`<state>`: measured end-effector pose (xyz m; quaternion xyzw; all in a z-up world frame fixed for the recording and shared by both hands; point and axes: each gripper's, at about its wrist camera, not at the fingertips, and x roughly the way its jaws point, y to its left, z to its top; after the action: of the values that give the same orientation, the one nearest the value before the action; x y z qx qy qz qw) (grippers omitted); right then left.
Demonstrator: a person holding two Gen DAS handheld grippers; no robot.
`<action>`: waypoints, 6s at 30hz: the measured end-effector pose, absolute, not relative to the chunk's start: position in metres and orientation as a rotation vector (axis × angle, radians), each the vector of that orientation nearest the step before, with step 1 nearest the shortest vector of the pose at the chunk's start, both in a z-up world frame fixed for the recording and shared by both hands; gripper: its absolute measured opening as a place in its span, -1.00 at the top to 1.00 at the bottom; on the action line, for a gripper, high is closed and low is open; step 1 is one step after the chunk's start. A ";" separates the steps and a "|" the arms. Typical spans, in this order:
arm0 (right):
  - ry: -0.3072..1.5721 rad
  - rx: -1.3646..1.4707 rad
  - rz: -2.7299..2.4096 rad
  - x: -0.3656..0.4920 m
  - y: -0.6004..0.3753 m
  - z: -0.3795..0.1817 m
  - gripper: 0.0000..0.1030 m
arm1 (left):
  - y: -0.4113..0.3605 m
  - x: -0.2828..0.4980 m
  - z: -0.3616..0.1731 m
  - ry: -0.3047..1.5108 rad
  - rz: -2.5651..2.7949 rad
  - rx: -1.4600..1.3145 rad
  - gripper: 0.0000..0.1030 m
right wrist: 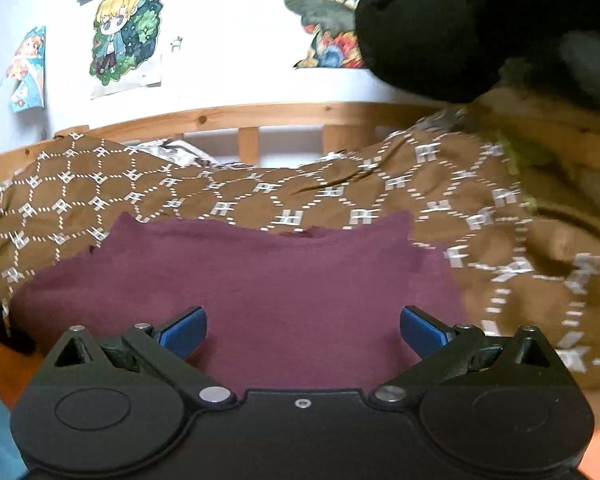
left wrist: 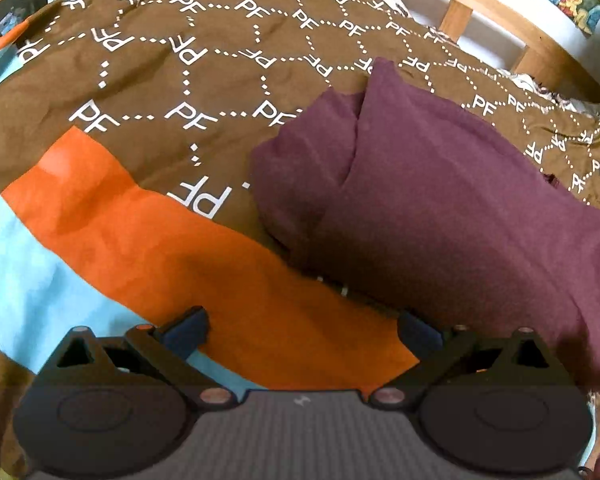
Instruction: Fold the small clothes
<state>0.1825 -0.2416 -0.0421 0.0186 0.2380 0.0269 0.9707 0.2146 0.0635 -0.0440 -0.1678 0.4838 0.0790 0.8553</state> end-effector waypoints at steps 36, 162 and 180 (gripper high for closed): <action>0.602 -0.088 0.014 0.230 -0.179 -0.094 -0.99 | 0.059 0.202 -0.055 1.015 0.044 -0.188 -0.99; 0.439 0.209 0.074 0.140 -0.389 -0.013 -0.99 | -0.152 0.163 0.037 0.539 -0.388 0.255 -0.99; 0.695 0.420 0.316 0.277 -0.353 -0.019 -0.54 | -0.145 0.193 -0.011 0.512 -0.405 0.516 -0.99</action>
<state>0.2769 -0.3531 -0.0189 0.2035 0.3365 0.1532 0.9066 0.1934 -0.1446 -0.0110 0.2509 0.2485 -0.1967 0.9147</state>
